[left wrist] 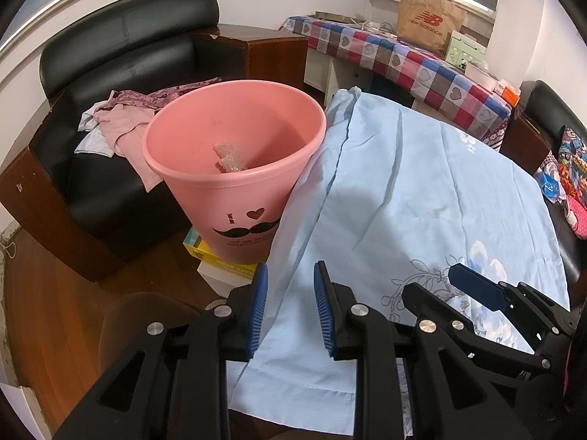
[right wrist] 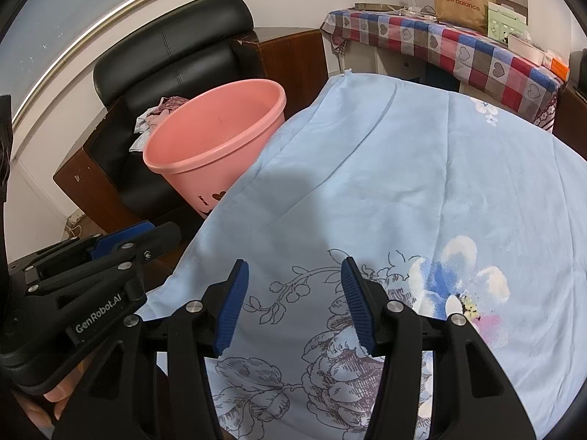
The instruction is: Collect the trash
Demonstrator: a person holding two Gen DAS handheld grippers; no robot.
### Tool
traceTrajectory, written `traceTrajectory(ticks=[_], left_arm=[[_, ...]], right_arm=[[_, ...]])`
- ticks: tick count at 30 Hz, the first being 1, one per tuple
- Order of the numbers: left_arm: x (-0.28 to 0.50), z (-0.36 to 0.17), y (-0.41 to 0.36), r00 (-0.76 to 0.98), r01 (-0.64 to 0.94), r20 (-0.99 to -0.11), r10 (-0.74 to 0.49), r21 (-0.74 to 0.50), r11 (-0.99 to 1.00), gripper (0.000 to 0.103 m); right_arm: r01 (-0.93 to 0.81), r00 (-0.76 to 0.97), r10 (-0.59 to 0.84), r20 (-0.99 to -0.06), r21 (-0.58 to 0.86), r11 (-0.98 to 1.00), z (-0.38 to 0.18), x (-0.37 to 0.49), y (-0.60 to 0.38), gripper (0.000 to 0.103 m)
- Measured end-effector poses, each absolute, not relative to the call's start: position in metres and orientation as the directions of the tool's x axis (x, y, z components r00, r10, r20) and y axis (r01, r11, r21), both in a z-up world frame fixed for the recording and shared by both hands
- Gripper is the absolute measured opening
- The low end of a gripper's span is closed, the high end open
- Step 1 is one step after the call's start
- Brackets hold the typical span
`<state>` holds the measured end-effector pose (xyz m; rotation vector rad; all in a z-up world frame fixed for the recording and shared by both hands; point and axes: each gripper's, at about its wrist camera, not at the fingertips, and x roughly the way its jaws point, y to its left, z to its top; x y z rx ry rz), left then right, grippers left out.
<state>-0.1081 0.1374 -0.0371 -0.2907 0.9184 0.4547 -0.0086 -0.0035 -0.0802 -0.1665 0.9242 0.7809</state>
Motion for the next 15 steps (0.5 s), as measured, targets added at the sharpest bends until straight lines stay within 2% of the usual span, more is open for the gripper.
traceTrajectory(ticks=[15], left_arm=[[-0.1105,-0.0392,0.1389,0.517,-0.503,-0.817,0.256,-0.048,0.863,0.026]], right_arm=[[-0.669,0.355,0.533,-0.768,0.190,0.719,-0.0806,-0.0095,-0.0026,0.053]])
